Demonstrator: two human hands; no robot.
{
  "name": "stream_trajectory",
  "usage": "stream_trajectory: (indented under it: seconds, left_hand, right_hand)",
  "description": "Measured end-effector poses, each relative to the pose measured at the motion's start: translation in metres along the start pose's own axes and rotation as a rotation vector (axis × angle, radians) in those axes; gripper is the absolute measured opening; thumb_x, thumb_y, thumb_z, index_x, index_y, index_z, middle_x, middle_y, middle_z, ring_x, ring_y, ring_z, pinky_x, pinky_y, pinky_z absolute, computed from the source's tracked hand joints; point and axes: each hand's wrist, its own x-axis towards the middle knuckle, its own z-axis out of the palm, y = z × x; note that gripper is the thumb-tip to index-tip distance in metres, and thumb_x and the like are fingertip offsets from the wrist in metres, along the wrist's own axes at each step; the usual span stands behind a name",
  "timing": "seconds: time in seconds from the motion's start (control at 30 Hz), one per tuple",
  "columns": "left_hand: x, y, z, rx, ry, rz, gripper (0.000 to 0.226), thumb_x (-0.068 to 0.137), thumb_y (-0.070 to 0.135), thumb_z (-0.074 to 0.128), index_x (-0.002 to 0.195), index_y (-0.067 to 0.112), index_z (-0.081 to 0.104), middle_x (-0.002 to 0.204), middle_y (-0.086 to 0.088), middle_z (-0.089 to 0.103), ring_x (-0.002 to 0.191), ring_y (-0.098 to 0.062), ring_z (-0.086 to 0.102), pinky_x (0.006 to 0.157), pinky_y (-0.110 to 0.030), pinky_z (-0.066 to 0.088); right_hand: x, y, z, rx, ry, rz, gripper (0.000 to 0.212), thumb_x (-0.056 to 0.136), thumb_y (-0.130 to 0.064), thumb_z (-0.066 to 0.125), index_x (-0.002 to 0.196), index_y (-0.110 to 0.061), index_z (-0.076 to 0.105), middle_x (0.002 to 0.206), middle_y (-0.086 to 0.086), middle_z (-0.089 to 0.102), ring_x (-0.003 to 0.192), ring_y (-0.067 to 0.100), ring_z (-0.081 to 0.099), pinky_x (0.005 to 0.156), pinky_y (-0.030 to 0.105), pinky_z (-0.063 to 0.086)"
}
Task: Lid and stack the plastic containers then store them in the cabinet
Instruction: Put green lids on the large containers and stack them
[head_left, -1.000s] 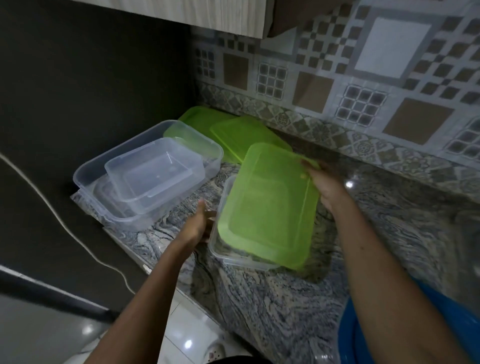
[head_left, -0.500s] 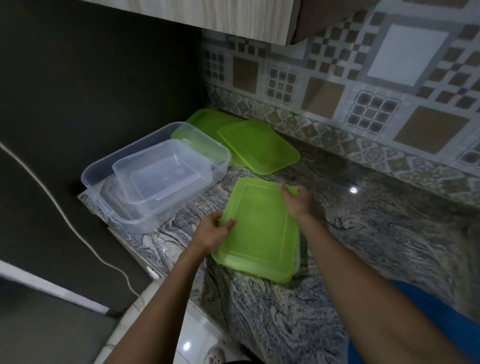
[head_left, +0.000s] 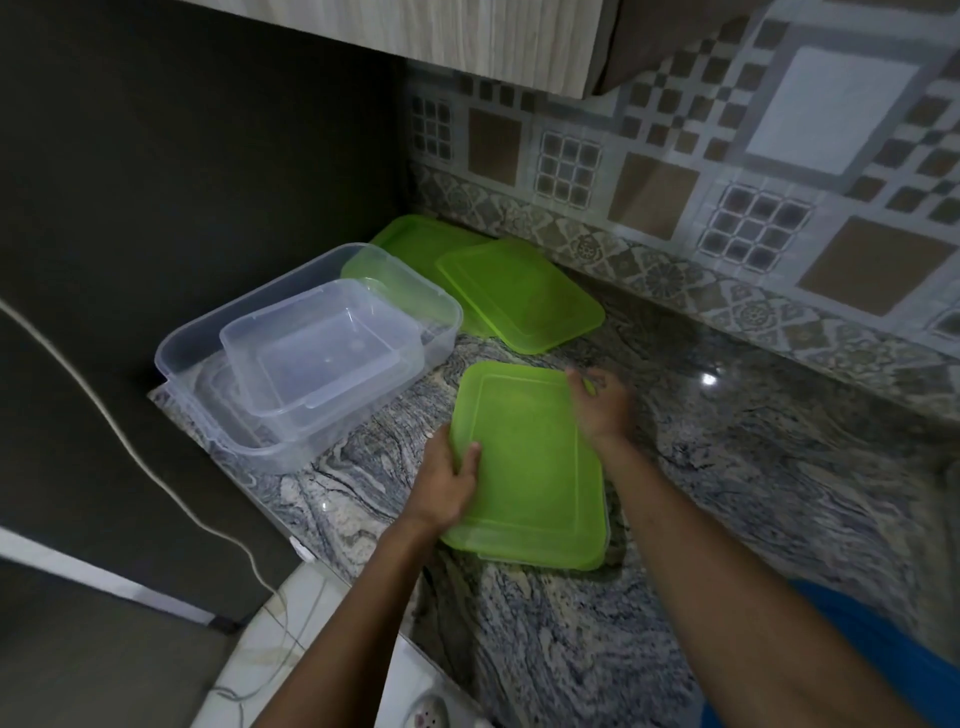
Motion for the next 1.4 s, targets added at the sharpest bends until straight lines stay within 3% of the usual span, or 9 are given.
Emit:
stream_trajectory:
  seconds: [0.07, 0.17, 0.27, 0.33, 0.47, 0.63, 0.9, 1.1, 1.4]
  left_hand:
    - [0.003, -0.001, -0.001, -0.036, 0.0, -0.012, 0.052, 0.099, 0.029, 0.048, 0.144, 0.009, 0.034, 0.14, -0.014, 0.042, 0.13, -0.028, 0.044, 0.108, -0.03, 0.034]
    - [0.007, 0.003, -0.001, -0.086, -0.009, -0.068, 0.05, 0.098, 0.03, 0.05, 0.142, 0.01, 0.037, 0.138, -0.011, 0.045, 0.126, -0.029, 0.049, 0.107, -0.038, 0.041]
    - [0.011, 0.0, 0.0, -0.052, 0.018, -0.093, 0.052, 0.097, 0.035, 0.05, 0.141, 0.01, 0.039, 0.138, -0.016, 0.044, 0.124, -0.034, 0.05, 0.105, -0.049, 0.044]
    - [0.014, -0.005, 0.003, -0.033, 0.028, -0.102, 0.057, 0.092, 0.045, 0.05, 0.139, 0.013, 0.041, 0.136, -0.018, 0.047, 0.122, -0.036, 0.051, 0.102, -0.051, 0.045]
    - [0.016, -0.012, 0.011, 0.036, 0.084, -0.088, 0.075, 0.083, 0.059, 0.04, 0.138, 0.008, 0.041, 0.133, -0.02, 0.05, 0.121, -0.037, 0.052, 0.101, -0.051, 0.045]
    - [-0.006, 0.005, 0.012, 0.161, 0.224, 0.06, 0.056, 0.098, 0.039, 0.044, 0.143, 0.008, 0.037, 0.139, -0.017, 0.05, 0.124, -0.032, 0.051, 0.105, -0.04, 0.041]
    - [0.008, 0.018, 0.009, 0.466, 0.187, 0.03, 0.057, 0.1, 0.044, 0.027, 0.152, 0.022, 0.02, 0.132, -0.013, 0.058, 0.111, -0.032, 0.06, 0.083, -0.04, 0.049]
    - [0.014, 0.016, 0.014, 0.344, 0.225, -0.017, 0.053, 0.097, 0.048, 0.032, 0.135, 0.012, 0.038, 0.129, -0.014, 0.059, 0.108, -0.035, 0.061, 0.089, -0.046, 0.05]
    - [0.019, 0.018, 0.01, 0.417, 0.161, -0.045, 0.043, 0.1, 0.046, 0.031, 0.122, 0.009, 0.038, 0.116, -0.017, 0.063, 0.092, -0.031, 0.062, 0.075, -0.036, 0.043]
  right_hand:
    - [-0.008, 0.006, -0.003, -0.022, -0.087, 0.007, 0.052, 0.093, -0.035, 0.061, 0.133, -0.002, 0.056, 0.135, 0.017, 0.058, 0.126, 0.031, 0.054, 0.095, 0.03, 0.042]
    - [-0.022, 0.019, -0.007, 0.05, -0.211, 0.039, 0.051, 0.095, -0.032, 0.059, 0.141, -0.013, 0.049, 0.135, 0.009, 0.059, 0.123, 0.025, 0.057, 0.084, 0.021, 0.043]
    - [-0.032, 0.031, -0.014, 0.241, -0.346, 0.123, 0.048, 0.095, -0.025, 0.06, 0.141, -0.02, 0.049, 0.13, 0.006, 0.064, 0.115, 0.024, 0.062, 0.099, 0.038, 0.049]
    - [-0.038, 0.036, -0.017, 0.288, -0.372, 0.153, 0.04, 0.096, -0.024, 0.058, 0.136, -0.022, 0.054, 0.124, 0.005, 0.067, 0.109, 0.025, 0.066, 0.097, 0.05, 0.052]
    - [-0.05, 0.036, -0.018, 0.177, -0.228, 0.005, 0.028, 0.097, -0.022, 0.057, 0.121, -0.011, 0.064, 0.113, 0.009, 0.071, 0.103, 0.027, 0.067, 0.093, 0.049, 0.053]
    - [-0.062, 0.033, -0.015, 0.011, -0.068, -0.085, 0.039, 0.089, -0.041, 0.058, 0.112, -0.011, 0.067, 0.105, 0.009, 0.073, 0.095, 0.029, 0.068, 0.084, 0.044, 0.056]
    - [-0.066, 0.021, -0.015, -0.254, -0.086, -0.083, 0.053, 0.098, -0.035, 0.05, 0.14, -0.003, 0.046, 0.138, 0.019, 0.055, 0.124, 0.035, 0.054, 0.098, 0.037, 0.044]
    - [-0.065, 0.031, -0.014, -0.067, -0.131, 0.047, 0.045, 0.092, -0.037, 0.061, 0.127, -0.008, 0.058, 0.122, 0.013, 0.067, 0.111, 0.029, 0.063, 0.092, 0.034, 0.05]
    - [-0.06, 0.031, -0.014, -0.247, -0.061, 0.008, 0.043, 0.093, -0.047, 0.053, 0.117, -0.012, 0.06, 0.117, 0.011, 0.065, 0.104, 0.033, 0.062, 0.082, 0.038, 0.049]
